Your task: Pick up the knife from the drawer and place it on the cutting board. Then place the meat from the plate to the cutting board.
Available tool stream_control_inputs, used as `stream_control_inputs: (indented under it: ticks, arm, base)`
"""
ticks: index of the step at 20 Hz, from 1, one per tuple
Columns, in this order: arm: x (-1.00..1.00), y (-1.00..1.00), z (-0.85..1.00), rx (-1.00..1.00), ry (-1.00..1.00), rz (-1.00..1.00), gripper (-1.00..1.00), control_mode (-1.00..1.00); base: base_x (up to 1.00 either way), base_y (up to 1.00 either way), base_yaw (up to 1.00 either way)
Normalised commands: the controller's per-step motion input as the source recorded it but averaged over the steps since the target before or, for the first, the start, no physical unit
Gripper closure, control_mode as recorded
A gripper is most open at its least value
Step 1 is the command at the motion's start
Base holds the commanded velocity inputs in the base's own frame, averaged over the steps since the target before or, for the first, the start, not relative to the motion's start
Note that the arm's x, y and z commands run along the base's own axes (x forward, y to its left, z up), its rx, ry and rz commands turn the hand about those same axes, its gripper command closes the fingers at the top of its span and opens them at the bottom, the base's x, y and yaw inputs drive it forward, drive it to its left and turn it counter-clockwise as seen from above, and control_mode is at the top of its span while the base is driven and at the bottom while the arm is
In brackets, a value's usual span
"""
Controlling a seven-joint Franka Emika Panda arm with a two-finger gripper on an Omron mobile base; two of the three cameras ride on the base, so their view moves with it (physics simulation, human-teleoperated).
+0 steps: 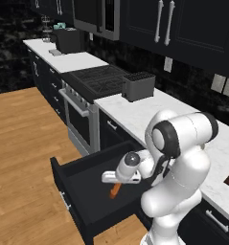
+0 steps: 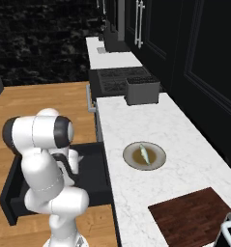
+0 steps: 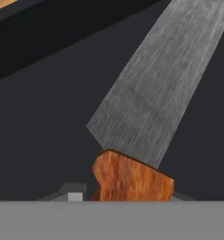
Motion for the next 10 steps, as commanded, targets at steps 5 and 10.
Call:
stream_control_inputs:
  ticks: [5, 10]
  arm:
    - [0.74, 0.57, 1.0, -0.21, 0.04, 0.0, 1.0, -1.0]
    - [0.56, 0.2, 1.0, -0.17, 0.28, 0.0, 1.0, -1.0]
  base:
    - [0.0, 0.0, 0.0]
    - [0.0, 0.0, 0.0]
